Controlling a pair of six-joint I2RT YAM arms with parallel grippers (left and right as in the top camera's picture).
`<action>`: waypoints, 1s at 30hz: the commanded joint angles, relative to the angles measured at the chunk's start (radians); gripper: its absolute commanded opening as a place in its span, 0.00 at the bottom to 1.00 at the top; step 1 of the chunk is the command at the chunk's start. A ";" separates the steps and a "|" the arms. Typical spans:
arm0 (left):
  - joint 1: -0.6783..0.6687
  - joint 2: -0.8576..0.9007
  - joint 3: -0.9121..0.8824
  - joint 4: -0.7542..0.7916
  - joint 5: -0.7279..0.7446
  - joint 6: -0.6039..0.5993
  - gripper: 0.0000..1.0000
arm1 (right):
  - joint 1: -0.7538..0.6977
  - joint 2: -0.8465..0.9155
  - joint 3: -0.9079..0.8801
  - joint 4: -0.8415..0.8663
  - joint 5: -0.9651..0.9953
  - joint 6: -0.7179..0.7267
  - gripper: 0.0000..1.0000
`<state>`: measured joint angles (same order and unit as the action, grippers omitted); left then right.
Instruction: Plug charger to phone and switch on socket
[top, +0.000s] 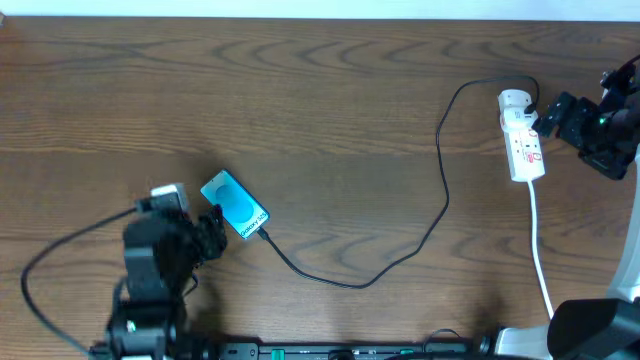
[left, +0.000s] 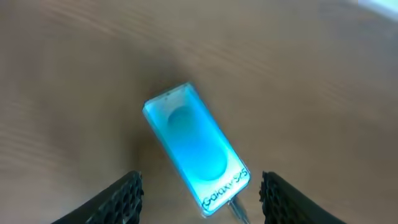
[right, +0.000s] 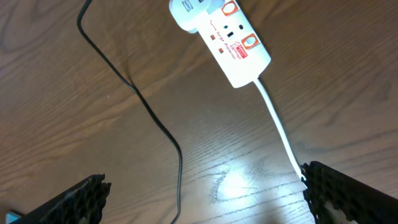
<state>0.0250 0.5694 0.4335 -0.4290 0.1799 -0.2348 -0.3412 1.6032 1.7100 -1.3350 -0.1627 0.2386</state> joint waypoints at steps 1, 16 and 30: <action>-0.018 -0.202 -0.152 0.183 -0.005 0.013 0.62 | 0.018 -0.013 0.005 -0.001 0.003 0.015 0.99; 0.042 -0.568 -0.430 0.437 0.002 0.108 0.62 | 0.018 -0.013 0.005 -0.001 0.003 0.015 0.99; 0.042 -0.565 -0.430 0.370 -0.009 0.108 0.62 | 0.018 -0.013 0.005 -0.001 0.003 0.015 0.99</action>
<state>0.0628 0.0101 0.0120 -0.0090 0.1638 -0.1486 -0.3408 1.6032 1.7100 -1.3354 -0.1604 0.2428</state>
